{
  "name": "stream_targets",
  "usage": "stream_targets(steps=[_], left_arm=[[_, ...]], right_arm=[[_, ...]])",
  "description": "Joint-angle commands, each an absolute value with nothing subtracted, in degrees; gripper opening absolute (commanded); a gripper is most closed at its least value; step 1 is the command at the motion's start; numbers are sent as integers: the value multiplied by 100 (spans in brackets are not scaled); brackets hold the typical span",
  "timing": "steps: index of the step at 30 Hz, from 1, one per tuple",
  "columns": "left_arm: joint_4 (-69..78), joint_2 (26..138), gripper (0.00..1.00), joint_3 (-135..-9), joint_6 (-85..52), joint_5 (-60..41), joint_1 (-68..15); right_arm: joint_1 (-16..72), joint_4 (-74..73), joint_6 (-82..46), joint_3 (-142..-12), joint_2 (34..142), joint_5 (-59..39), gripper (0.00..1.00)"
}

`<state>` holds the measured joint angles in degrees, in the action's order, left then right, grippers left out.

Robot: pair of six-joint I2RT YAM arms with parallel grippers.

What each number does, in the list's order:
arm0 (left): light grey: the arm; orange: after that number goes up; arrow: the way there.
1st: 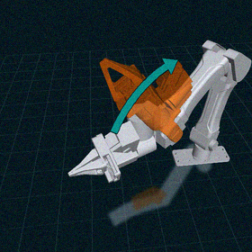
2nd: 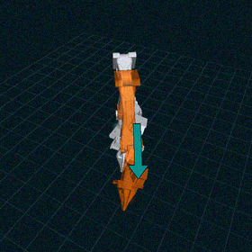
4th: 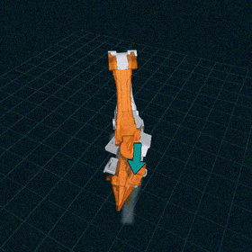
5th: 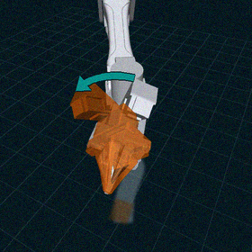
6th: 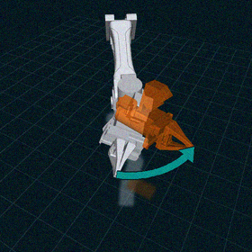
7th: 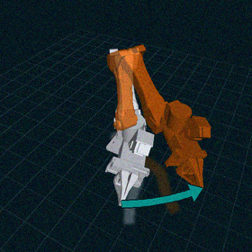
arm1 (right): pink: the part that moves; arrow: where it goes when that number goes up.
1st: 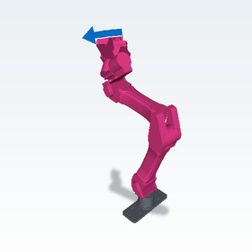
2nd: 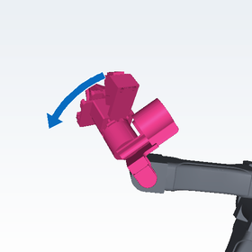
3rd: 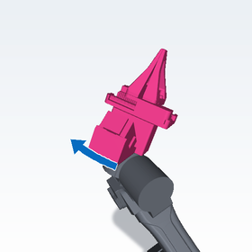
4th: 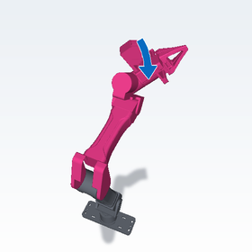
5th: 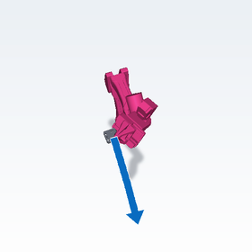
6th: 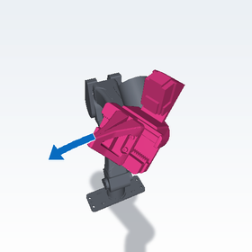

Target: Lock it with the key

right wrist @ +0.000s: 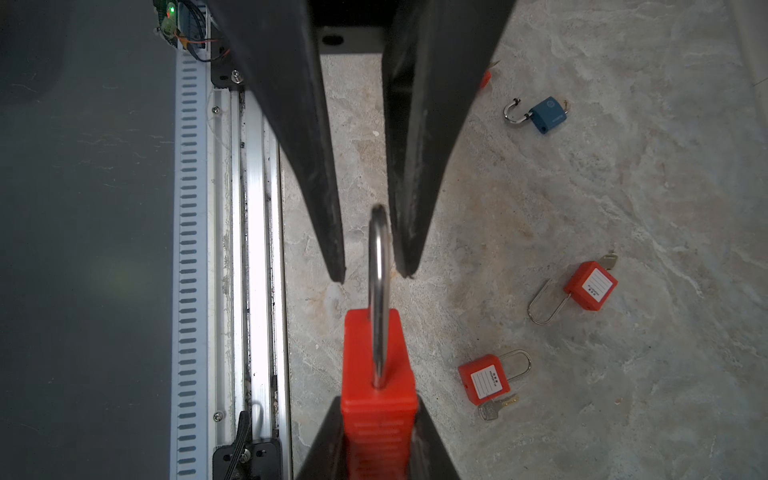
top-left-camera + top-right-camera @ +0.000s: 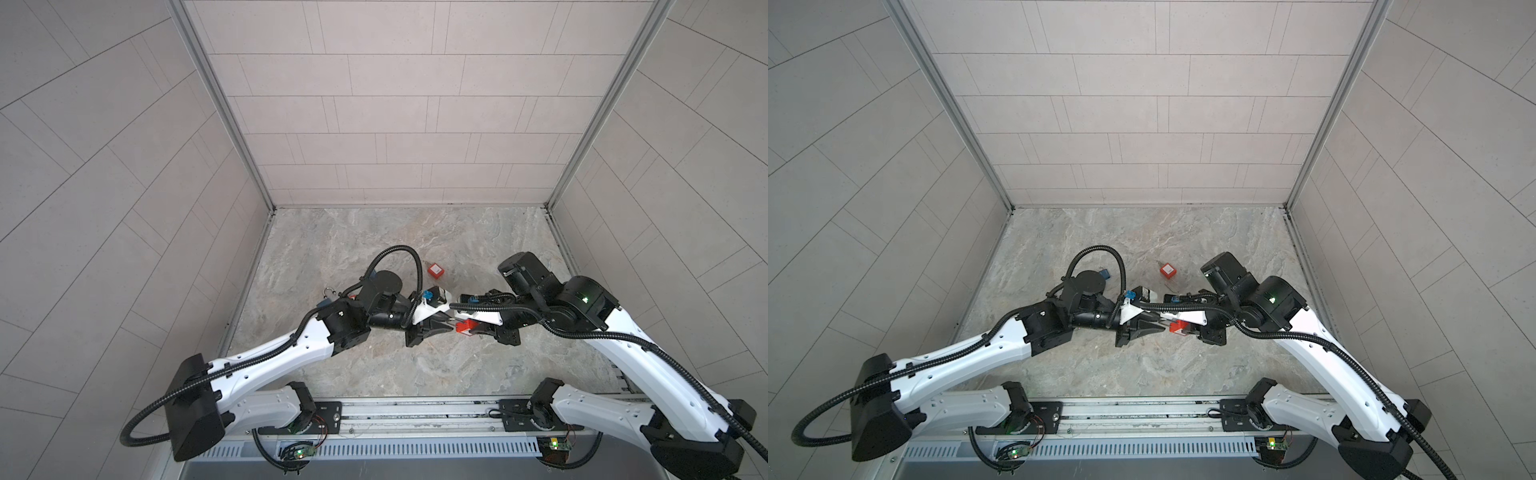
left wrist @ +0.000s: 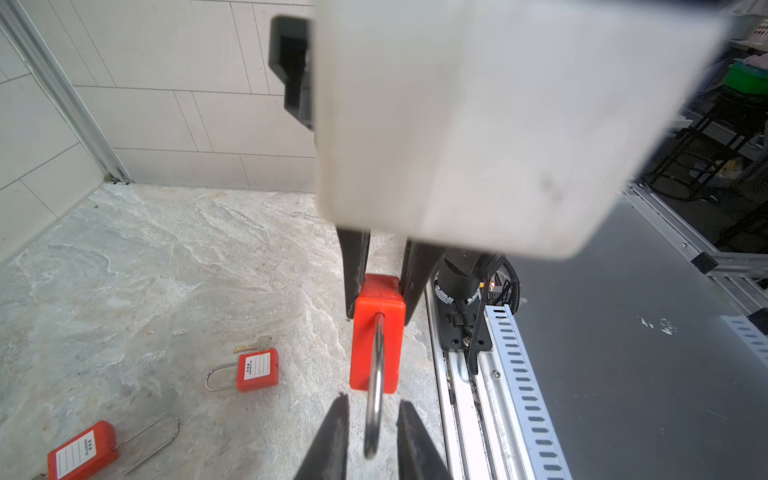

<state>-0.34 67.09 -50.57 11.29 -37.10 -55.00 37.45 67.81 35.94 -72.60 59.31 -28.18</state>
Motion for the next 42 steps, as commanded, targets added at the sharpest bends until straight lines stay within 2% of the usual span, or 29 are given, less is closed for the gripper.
stream_targets(steps=[1,8,9,12,17,19,24,26,32,42], left_arm=[[-20,6749,24,-5312,1322,-3685,-5568],[353,6759,24,-5256,1094,-3715,-5606],[381,6760,22,-5256,1082,-3737,-5603],[430,6816,7,-5239,1045,-3770,-5628],[512,6845,6,-5175,1014,-3732,-5660],[569,6840,0,-5152,987,-3734,-5659],[1228,6737,0,-4908,687,-3823,-5642],[1375,6731,0,-4895,583,-3932,-5643],[1508,6697,0,-4849,519,-4052,-5643],[1450,6626,0,-4847,567,-4072,-5694]], right_arm=[[3746,6922,3654,-7400,5948,-2962,4],[3745,6974,3685,-7383,6005,-2936,4],[3746,6963,3688,-7377,6007,-2932,4],[3744,6947,3689,-7376,6006,-2936,4],[3746,6952,3714,-7370,5975,-2898,4],[3747,6910,3721,-7374,5927,-2808,6],[3737,6963,3789,-7317,5598,-2292,50],[3737,7013,3754,-7266,5421,-2100,55],[3666,7223,3570,-6995,5016,-1907,54],[3639,6972,3318,-6653,4887,-2103,26]])
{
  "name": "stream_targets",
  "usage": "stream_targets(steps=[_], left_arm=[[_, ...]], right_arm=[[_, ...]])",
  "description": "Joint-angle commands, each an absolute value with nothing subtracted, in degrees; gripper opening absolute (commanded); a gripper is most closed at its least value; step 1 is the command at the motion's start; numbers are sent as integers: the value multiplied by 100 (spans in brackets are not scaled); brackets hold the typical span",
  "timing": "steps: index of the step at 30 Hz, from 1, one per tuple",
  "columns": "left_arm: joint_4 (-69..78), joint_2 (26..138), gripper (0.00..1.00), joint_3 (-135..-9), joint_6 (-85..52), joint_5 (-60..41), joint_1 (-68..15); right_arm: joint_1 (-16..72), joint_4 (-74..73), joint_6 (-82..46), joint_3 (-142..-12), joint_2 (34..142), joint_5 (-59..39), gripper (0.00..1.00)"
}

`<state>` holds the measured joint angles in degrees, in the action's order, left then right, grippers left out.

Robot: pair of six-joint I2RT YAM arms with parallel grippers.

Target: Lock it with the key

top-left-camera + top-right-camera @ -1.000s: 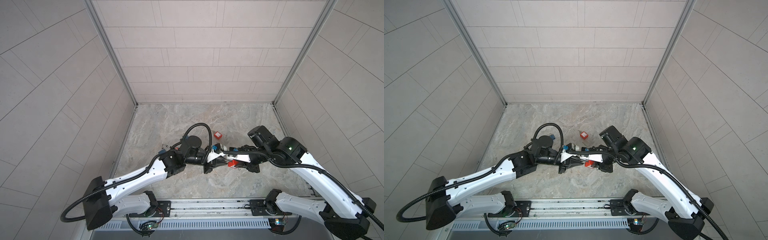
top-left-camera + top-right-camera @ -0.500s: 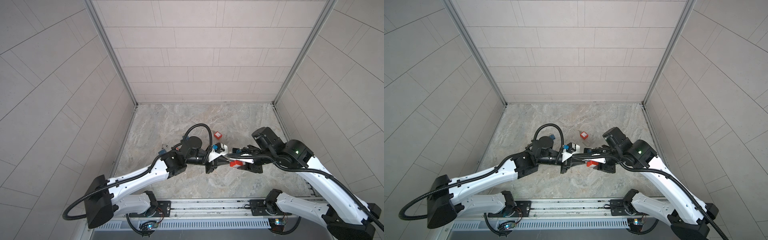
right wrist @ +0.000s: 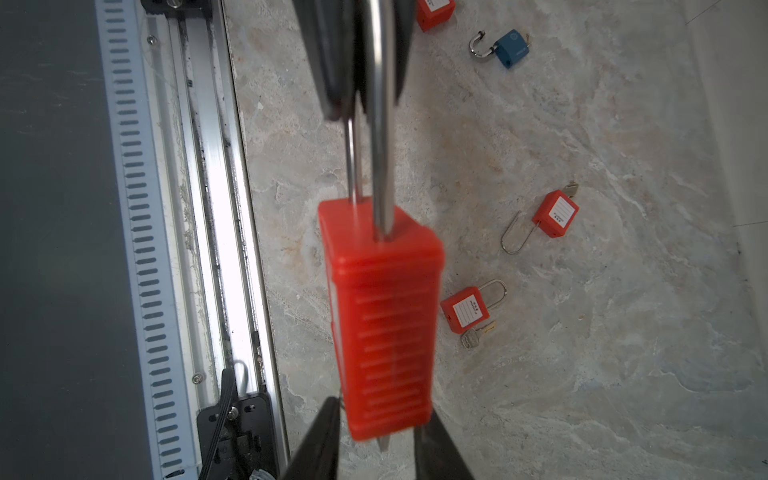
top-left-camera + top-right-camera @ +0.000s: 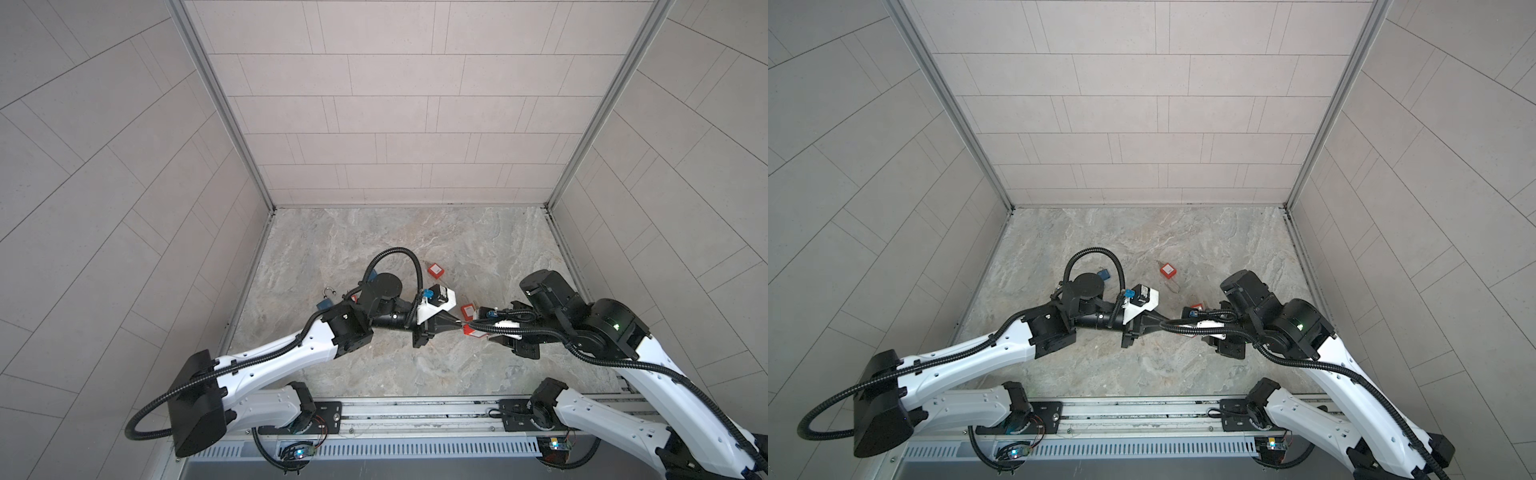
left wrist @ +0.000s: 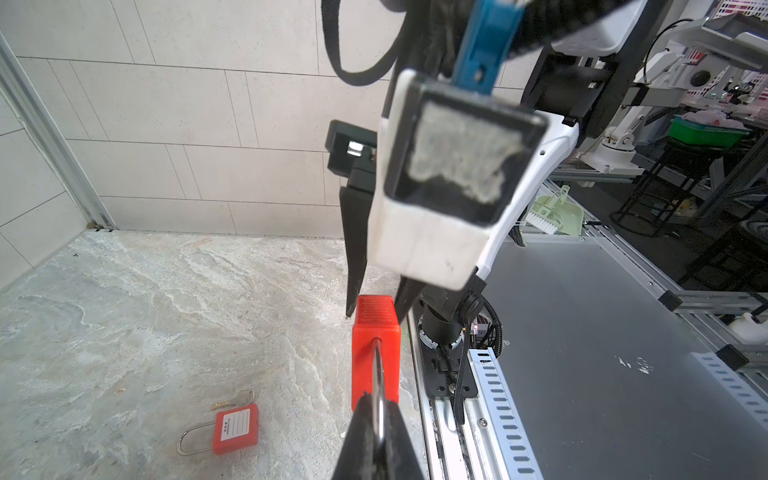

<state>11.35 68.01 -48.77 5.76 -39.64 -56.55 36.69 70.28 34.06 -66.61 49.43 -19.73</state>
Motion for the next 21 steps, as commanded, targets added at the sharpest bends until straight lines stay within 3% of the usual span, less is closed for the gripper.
stream_targets(steps=[1,12,21], left_arm=[[1467,6606,0,-4841,578,-4041,-5707],[1516,6488,0,-4782,606,-3946,-5705],[1521,6254,0,-4657,672,-3786,-5654]], right_arm=[[3639,6961,3322,-6648,4895,-2151,25],[3640,6961,3427,-6539,4853,-2241,7],[3641,7113,3872,-6350,4752,-2005,1]])
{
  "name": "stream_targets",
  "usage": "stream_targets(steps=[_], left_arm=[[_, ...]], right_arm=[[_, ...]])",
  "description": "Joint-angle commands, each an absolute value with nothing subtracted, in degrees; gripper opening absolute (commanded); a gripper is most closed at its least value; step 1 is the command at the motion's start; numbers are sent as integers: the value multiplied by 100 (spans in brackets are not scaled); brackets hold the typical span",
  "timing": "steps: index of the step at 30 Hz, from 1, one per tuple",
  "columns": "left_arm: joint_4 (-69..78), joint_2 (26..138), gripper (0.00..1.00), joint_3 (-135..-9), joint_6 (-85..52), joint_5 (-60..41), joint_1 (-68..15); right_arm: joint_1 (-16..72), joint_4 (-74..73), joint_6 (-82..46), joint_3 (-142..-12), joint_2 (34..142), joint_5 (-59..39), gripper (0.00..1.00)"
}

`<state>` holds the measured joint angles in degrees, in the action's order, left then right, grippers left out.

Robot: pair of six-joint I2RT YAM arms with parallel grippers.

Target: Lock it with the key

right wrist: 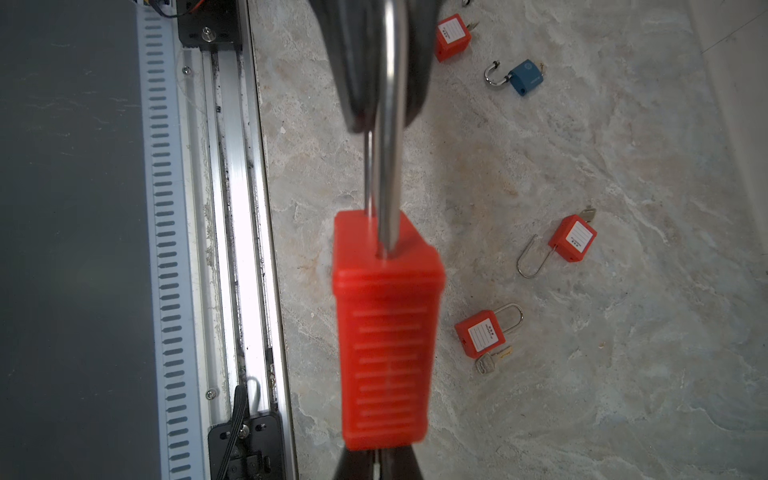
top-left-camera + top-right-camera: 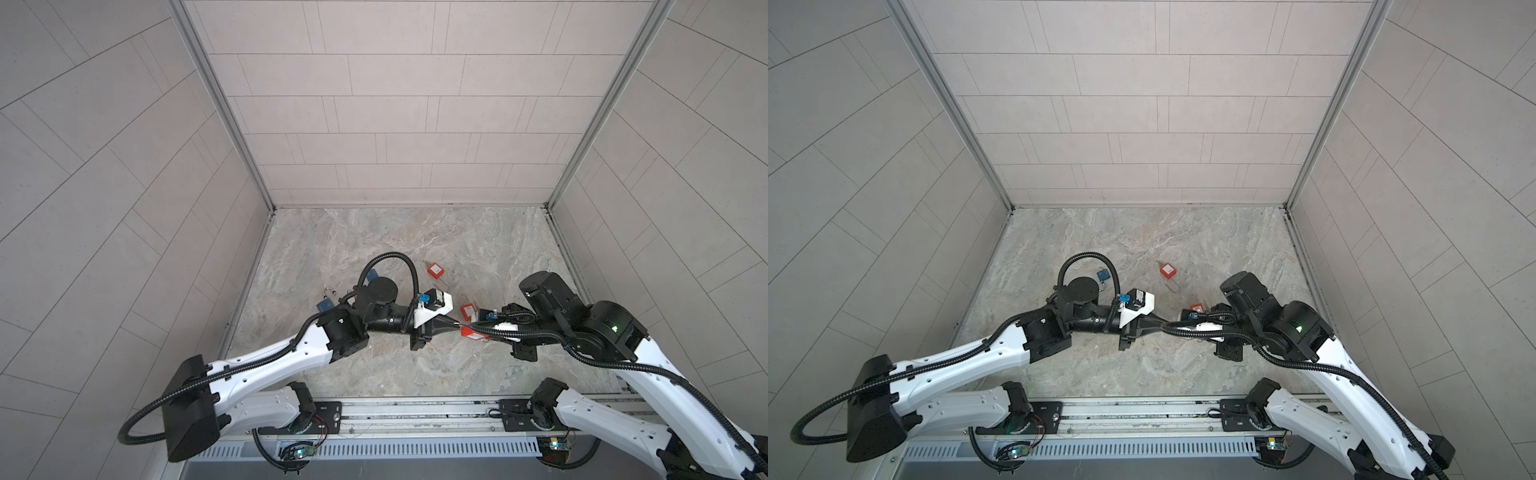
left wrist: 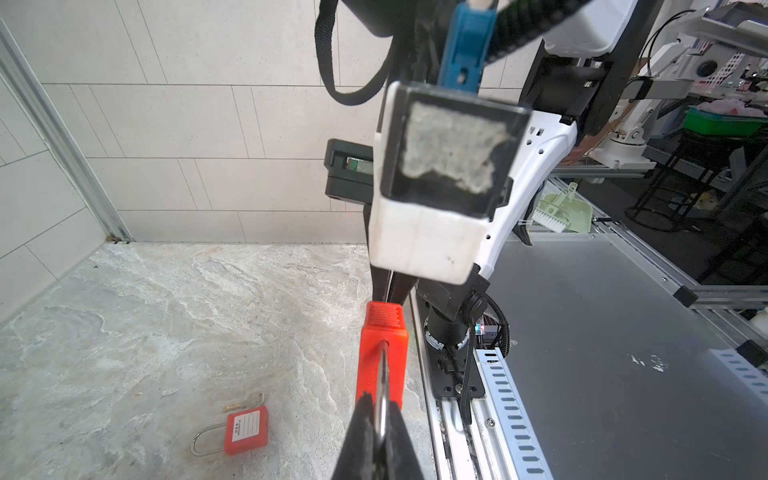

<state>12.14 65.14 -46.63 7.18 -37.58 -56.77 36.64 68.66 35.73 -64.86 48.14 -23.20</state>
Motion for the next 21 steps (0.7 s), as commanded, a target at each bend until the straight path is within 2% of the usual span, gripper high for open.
stream_targets(steps=[1,10,21], left_arm=[[1497,6231,0,-4670,668,-3814,-5639],[1263,6066,0,-4717,940,-3829,-5605],[686,6049,0,-4981,1732,-3801,-5568]], right_arm=[[3639,7150,3908,-6316,4744,-2007,0],[3455,7582,4007,-6378,4862,-2471,0],[3422,7522,4018,-6456,5107,-2567,0]])
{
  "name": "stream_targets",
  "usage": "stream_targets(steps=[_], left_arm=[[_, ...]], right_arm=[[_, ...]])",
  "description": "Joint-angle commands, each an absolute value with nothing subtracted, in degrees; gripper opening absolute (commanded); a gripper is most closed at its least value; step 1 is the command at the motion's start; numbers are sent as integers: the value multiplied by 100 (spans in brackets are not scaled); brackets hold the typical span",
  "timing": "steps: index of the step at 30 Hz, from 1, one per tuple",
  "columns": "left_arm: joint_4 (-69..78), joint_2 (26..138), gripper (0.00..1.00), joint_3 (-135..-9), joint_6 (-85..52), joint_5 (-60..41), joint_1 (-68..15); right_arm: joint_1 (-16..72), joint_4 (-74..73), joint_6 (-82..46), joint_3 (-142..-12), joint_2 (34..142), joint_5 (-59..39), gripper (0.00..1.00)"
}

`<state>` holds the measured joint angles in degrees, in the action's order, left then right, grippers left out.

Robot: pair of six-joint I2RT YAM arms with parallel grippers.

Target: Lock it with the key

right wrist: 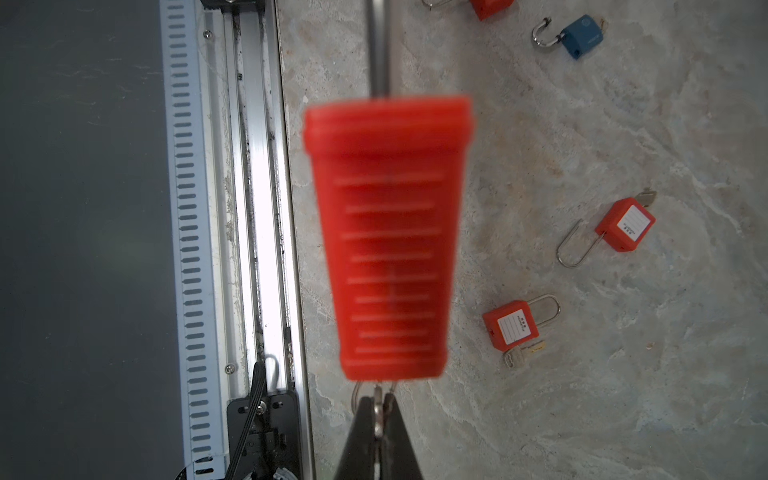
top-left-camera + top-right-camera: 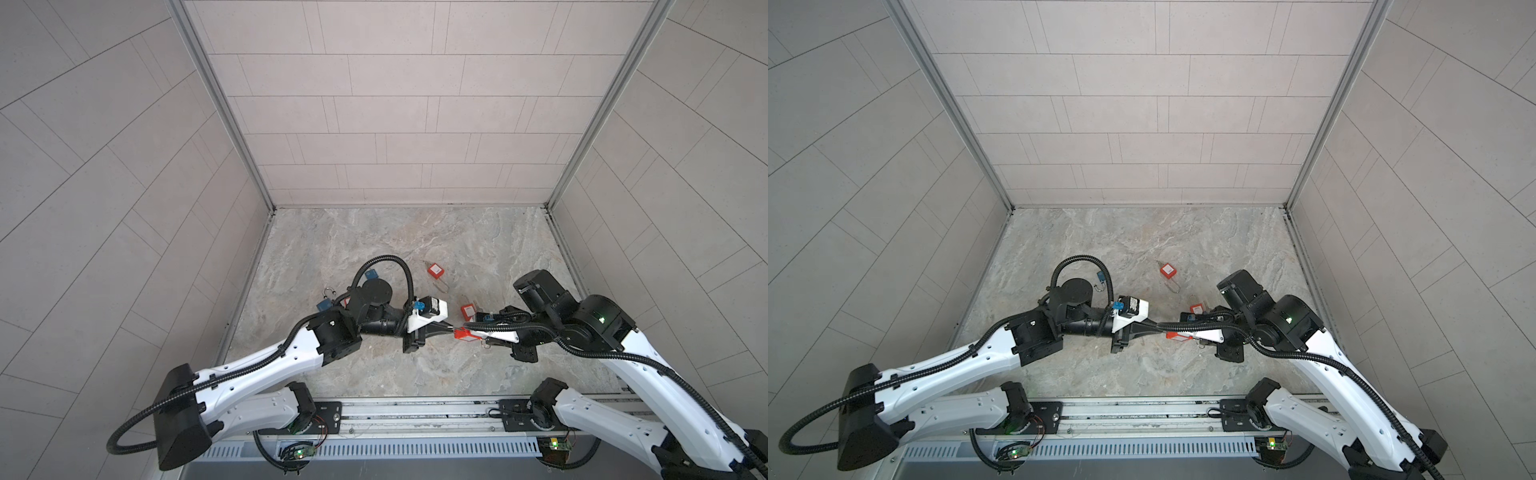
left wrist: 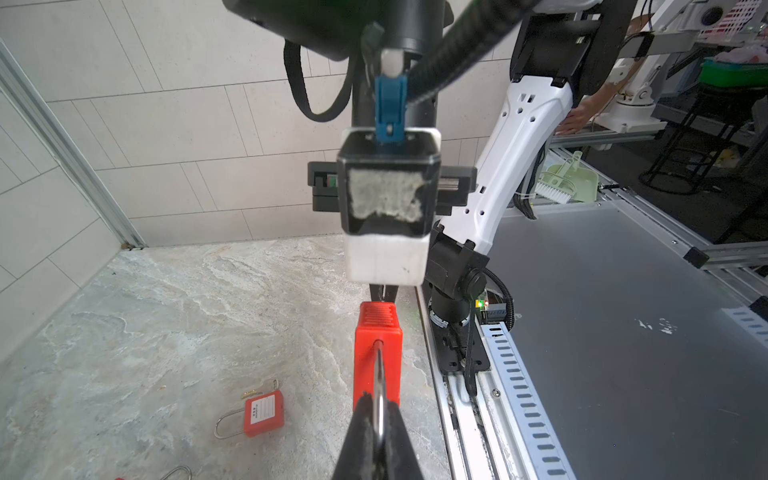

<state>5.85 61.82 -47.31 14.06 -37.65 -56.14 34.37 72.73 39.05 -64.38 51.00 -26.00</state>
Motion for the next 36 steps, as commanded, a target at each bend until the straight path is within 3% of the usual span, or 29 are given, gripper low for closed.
stream_targets(steps=[1,14,20,25,36], left_arm=[[699,6077,0,-4975,1717,-3801,-5560],[714,5884,0,-4855,1303,-4157,-4998],[-524,6013,0,-5342,1273,-4157,-4576],[-2623,6642,0,-6398,1628,-3864,-4416],[-3872,8457,0,-7499,2057,-3823,-4351]], right_arm=[[3414,7491,4017,-6443,5131,-2567,0],[3332,6899,3951,-6024,5004,-2082,0],[3044,6276,3388,-5910,4914,-2127,0],[3015,5572,2623,-5546,4690,-2191,0],[3021,4295,544,-5011,4638,-1728,0]])
